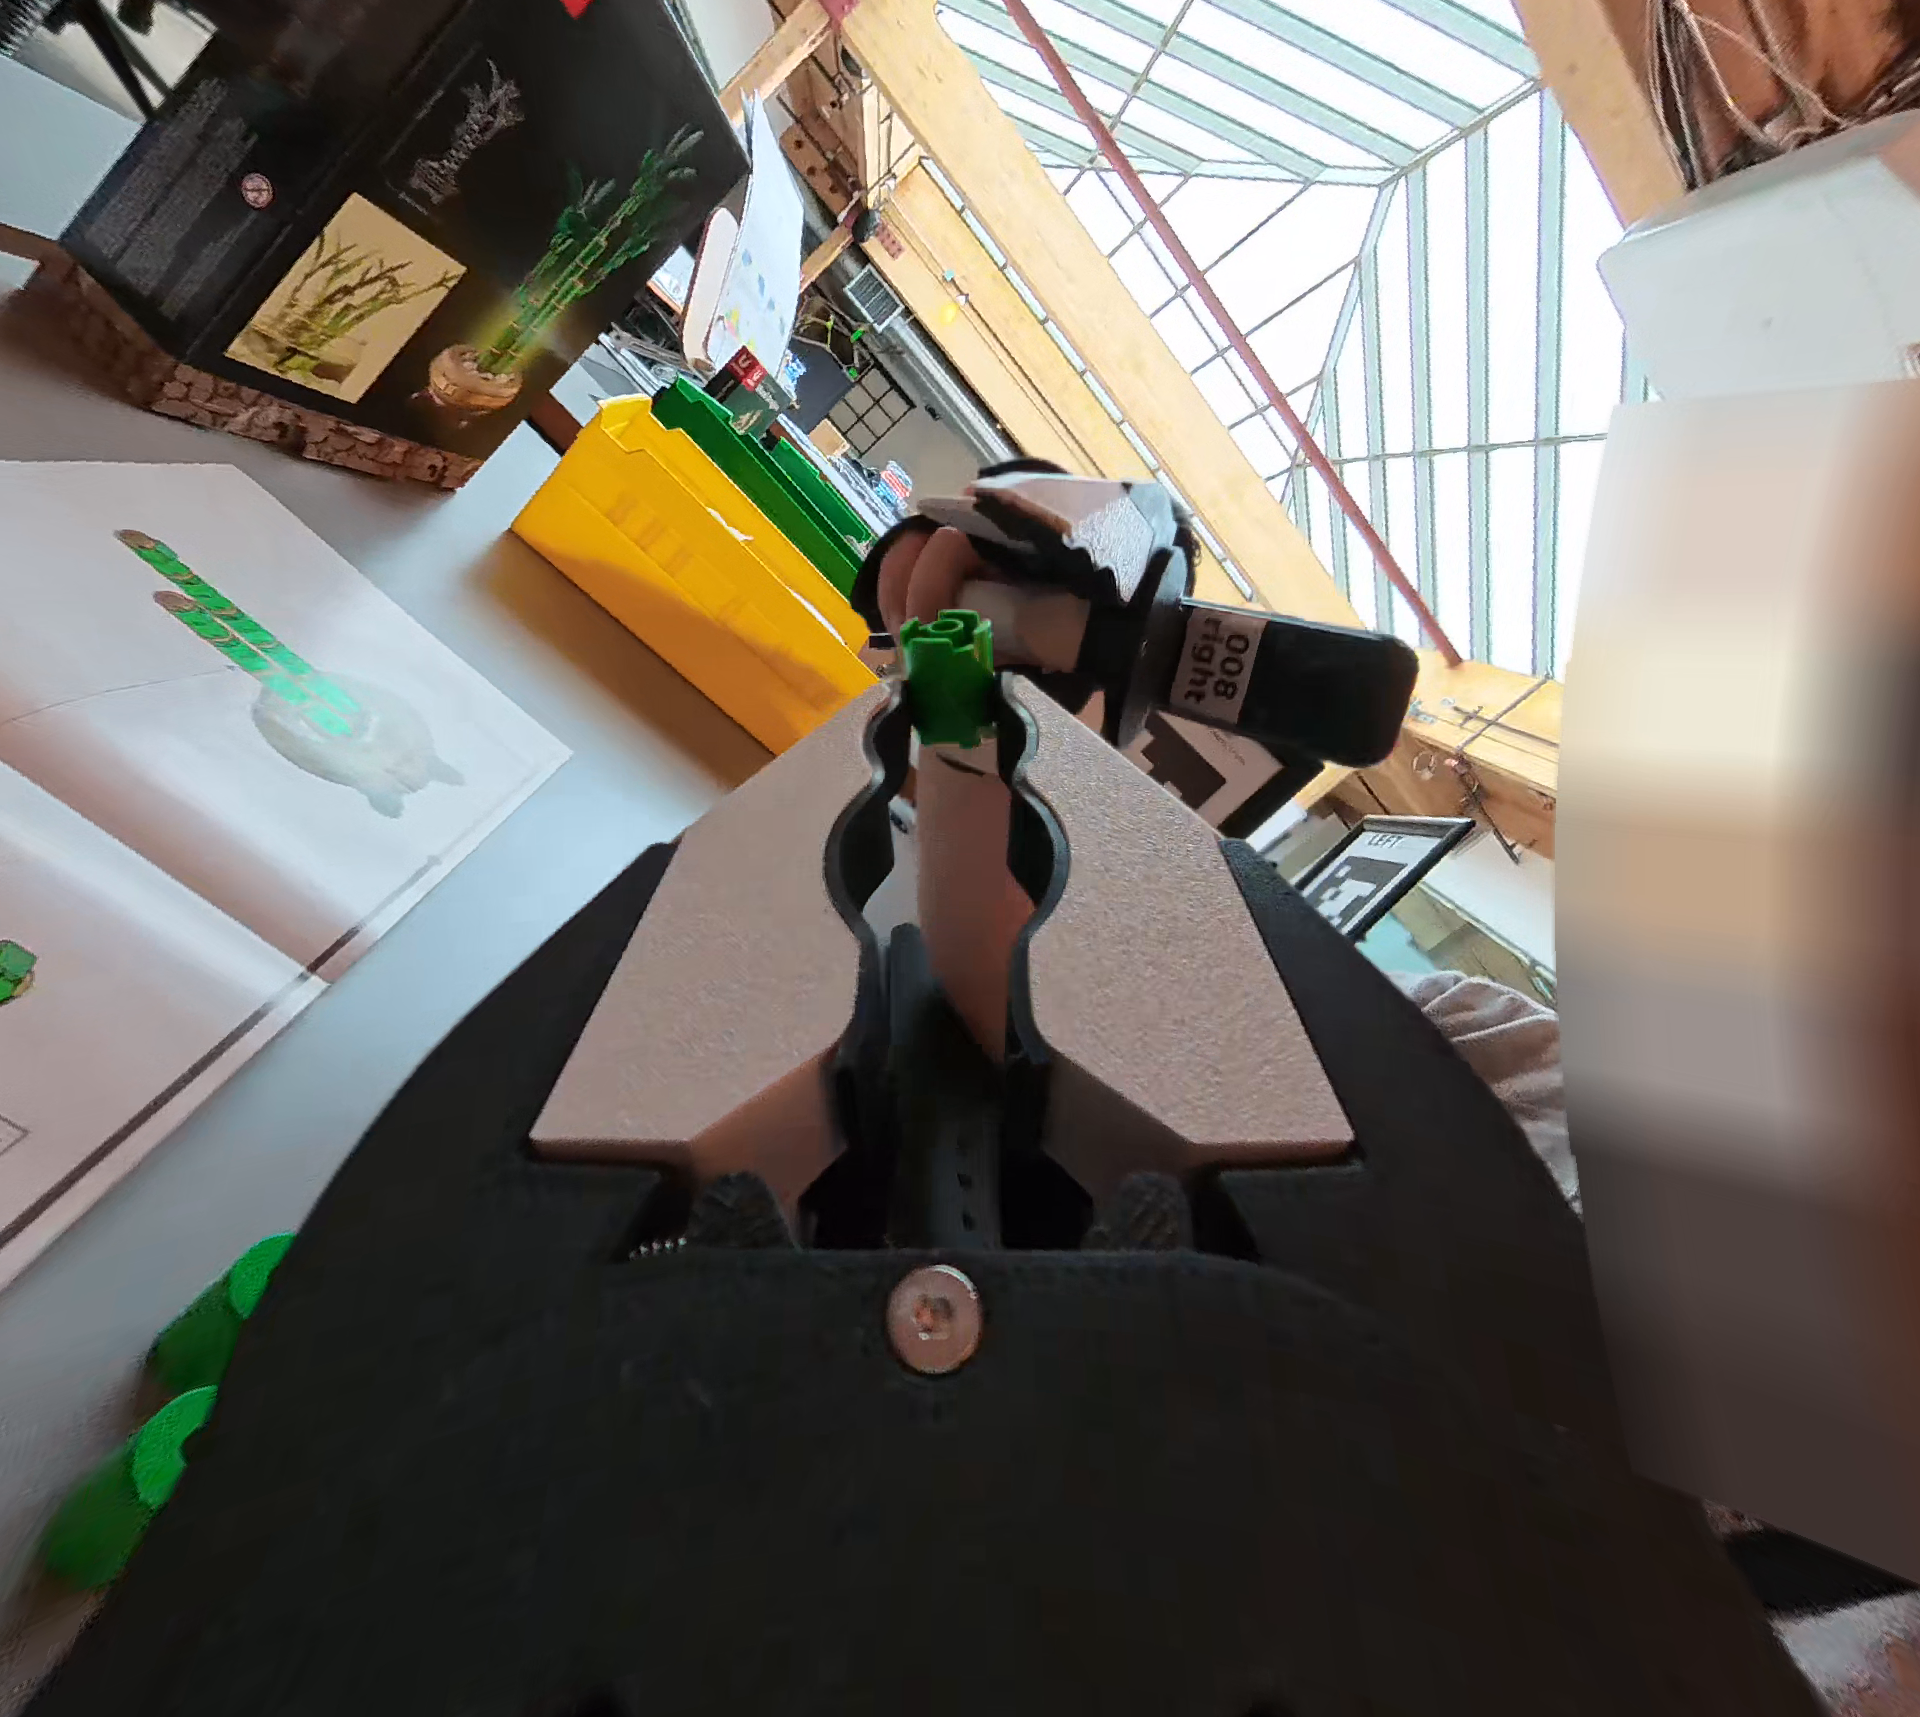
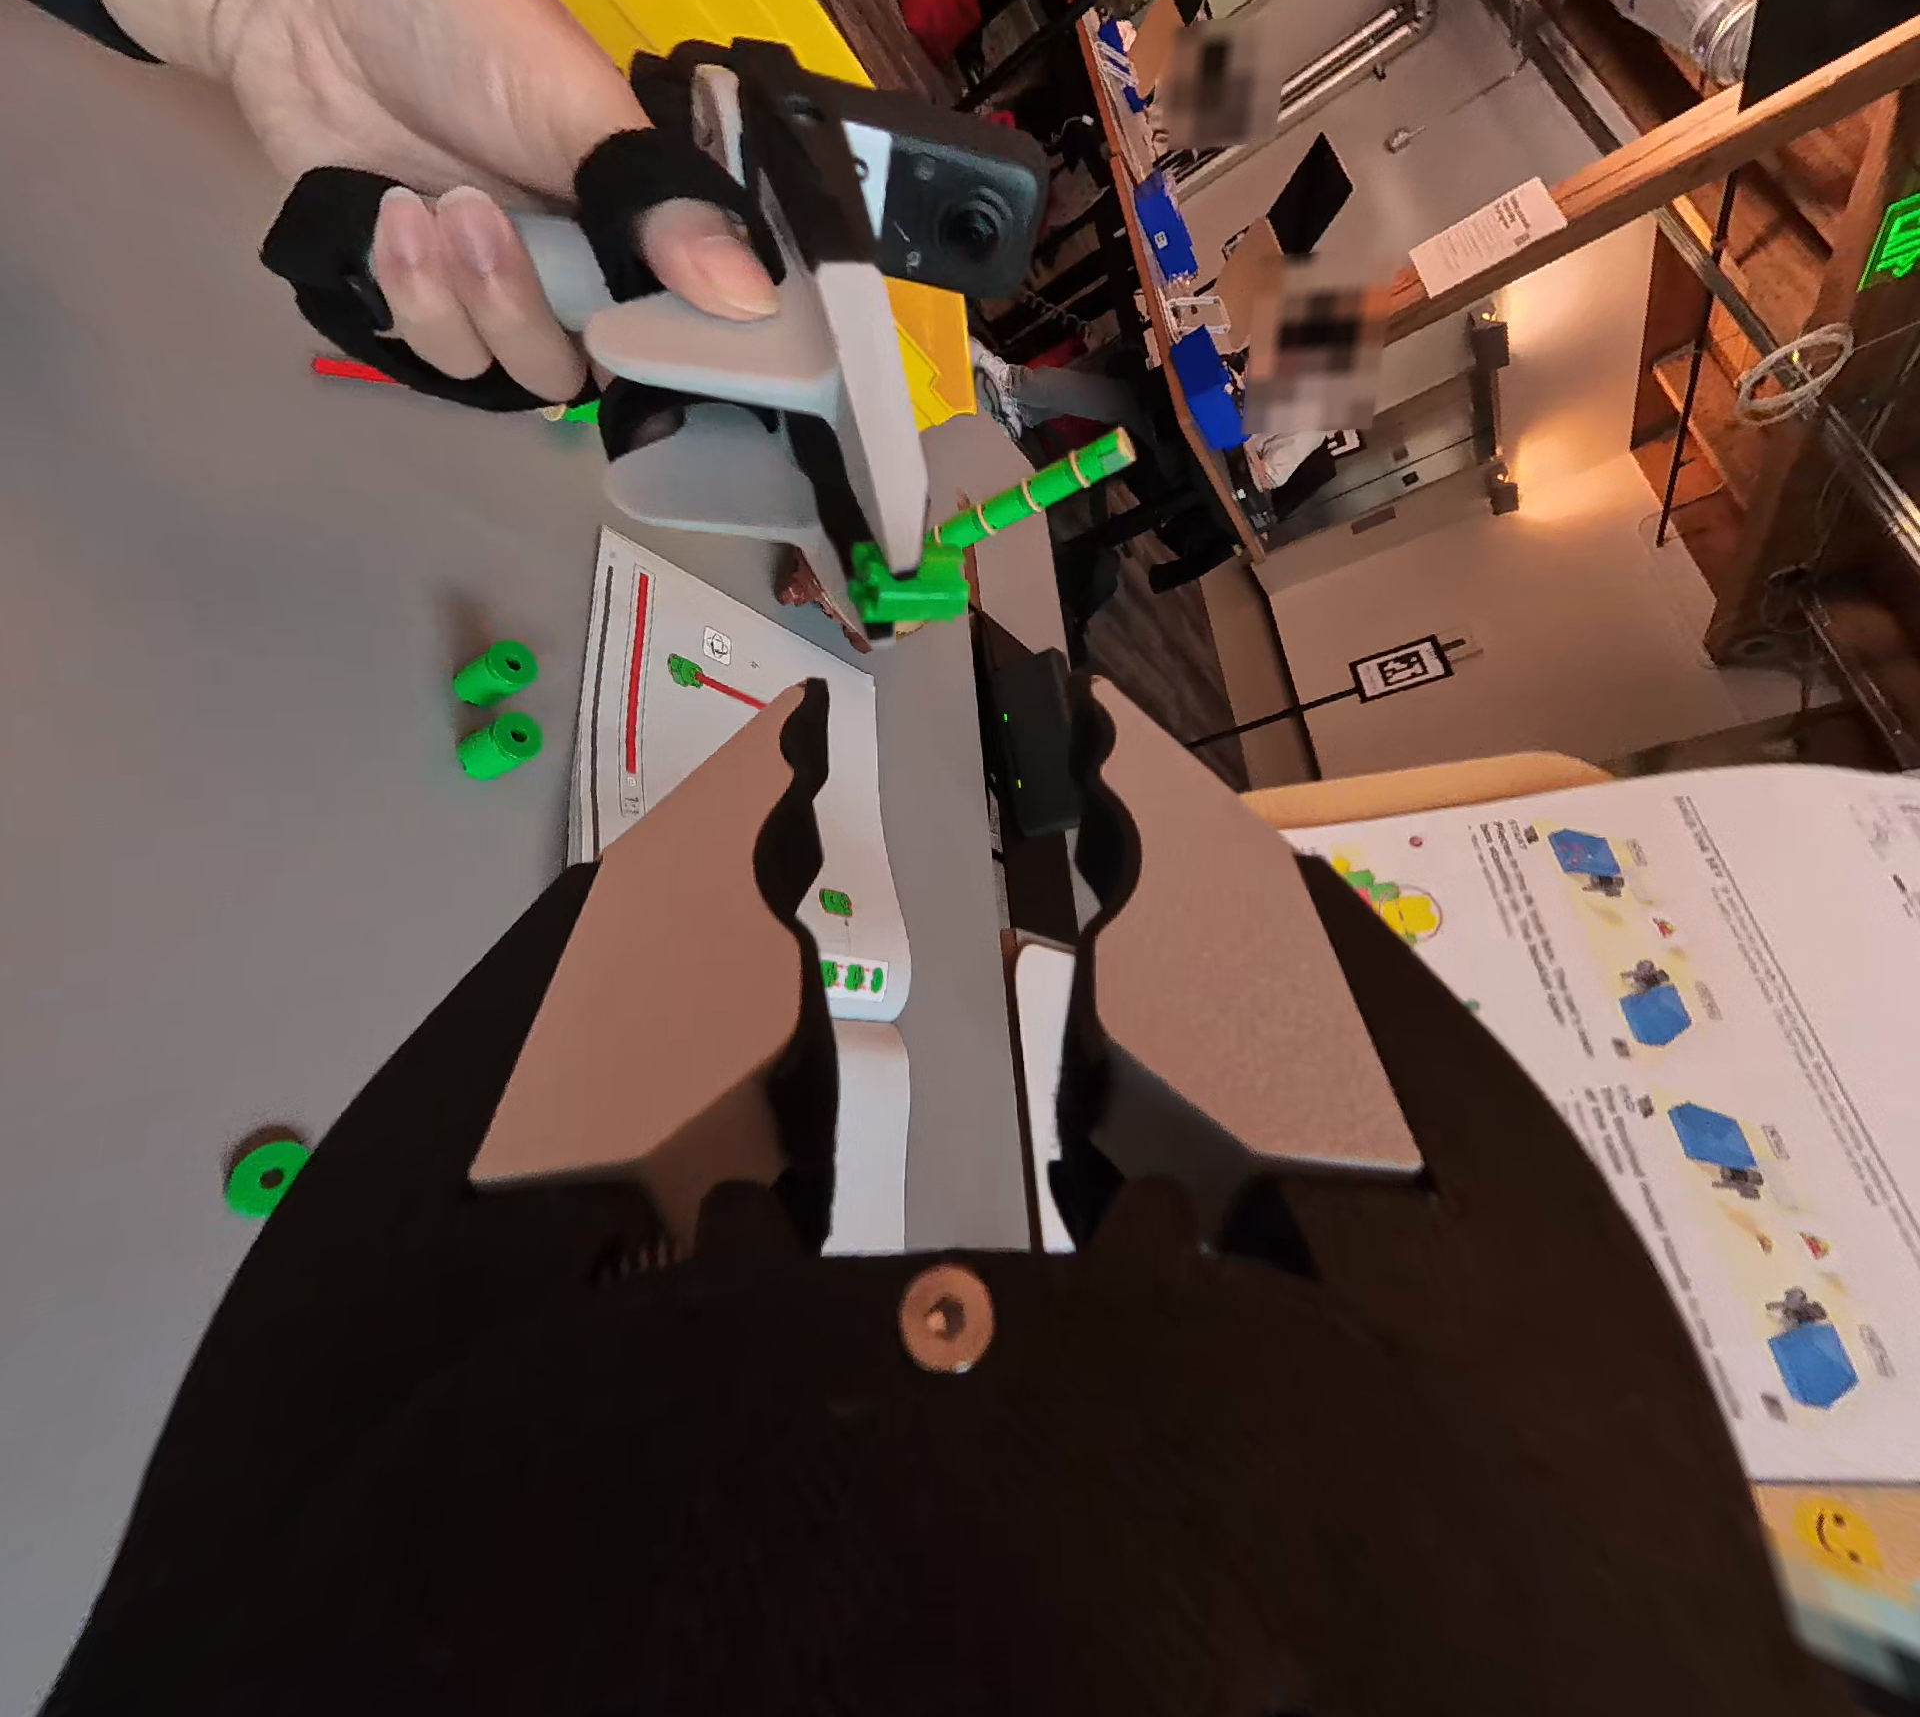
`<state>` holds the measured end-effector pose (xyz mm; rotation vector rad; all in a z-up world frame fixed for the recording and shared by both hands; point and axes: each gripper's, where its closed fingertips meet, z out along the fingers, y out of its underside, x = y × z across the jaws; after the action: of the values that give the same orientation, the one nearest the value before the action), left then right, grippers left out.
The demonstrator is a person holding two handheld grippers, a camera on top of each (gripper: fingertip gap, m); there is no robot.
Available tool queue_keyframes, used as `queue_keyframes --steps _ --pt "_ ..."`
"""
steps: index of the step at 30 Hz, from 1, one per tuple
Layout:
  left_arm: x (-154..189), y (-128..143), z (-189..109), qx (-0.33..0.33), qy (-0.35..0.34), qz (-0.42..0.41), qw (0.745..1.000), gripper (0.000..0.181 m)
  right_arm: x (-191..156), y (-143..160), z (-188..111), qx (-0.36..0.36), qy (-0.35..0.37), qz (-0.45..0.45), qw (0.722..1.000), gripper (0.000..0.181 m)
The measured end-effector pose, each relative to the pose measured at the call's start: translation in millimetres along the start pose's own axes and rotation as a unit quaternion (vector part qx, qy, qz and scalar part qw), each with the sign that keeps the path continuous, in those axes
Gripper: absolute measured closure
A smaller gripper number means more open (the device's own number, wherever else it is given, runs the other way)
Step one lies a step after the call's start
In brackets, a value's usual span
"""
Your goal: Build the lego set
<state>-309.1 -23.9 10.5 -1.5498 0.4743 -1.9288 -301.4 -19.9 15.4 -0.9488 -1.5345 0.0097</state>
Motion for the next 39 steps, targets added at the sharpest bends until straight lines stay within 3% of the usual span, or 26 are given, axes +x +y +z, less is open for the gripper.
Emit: queue_keyframes --steps 13,17,19,21,24,25,27,31,33,39 --pt "2.4 20.5 10.2 -0.062 -0.003 0.027 0.998 0.167 -20.4 -12.5 7.6 0.031 -0.052 0.028 0.998 0.16" --pt "6.2 10.5 7.3 -0.045 -0.005 0.05 0.998 0.149 4.1 1.8 -1.6 0.032 -0.037 0.121 0.991 0.161" --pt "5.3 -0.4 0.8 -0.026 -0.034 0.107 0.993 0.145 31.1 23.9 -9.5 0.046 -0.01 0.242 0.969 0.161" --pt "0.0 -9.1 -6.2 -0.017 -0.086 0.182 0.979 0.142 46.1 48.9 -15.7 0.079 -0.045 0.438 0.894 0.161" --pt "-7.4 -19.6 -14.0 -0.008 -0.158 0.291 0.943 0.139 55.6 78.7 -22.7 0.149 -0.14 0.697 0.687 0.161" --pt "-9.9 -20.8 -15.2 -0.011 -0.177 0.32 0.931 0.139 57.4 90.2 -23.6 0.171 -0.147 0.739 0.635 0.161" --pt "-18.1 -18.5 -15.8 -0.03 -0.211 0.366 0.906 0.139 47.0 114.8 -17.6 0.161 -0.158 0.796 0.562 0.161" --pt "-37.1 -4.4 -10.5 -0.085 -0.248 0.41 0.874 0.142 32.7 115.2 -7.6 0.187 -0.231 0.861 0.412 0.162" --pt "-45.2 4.7 -6.8 -0.113 -0.254 0.415 0.867 0.142 23.3 112.1 -0.6 0.185 -0.26 0.877 0.358 0.162" --pt "-60.4 17.2 -4.1 -0.153 -0.269 0.422 0.852 0.144 -1.9 101.0 14.7 0.171 -0.332 0.894 0.246 0.162"
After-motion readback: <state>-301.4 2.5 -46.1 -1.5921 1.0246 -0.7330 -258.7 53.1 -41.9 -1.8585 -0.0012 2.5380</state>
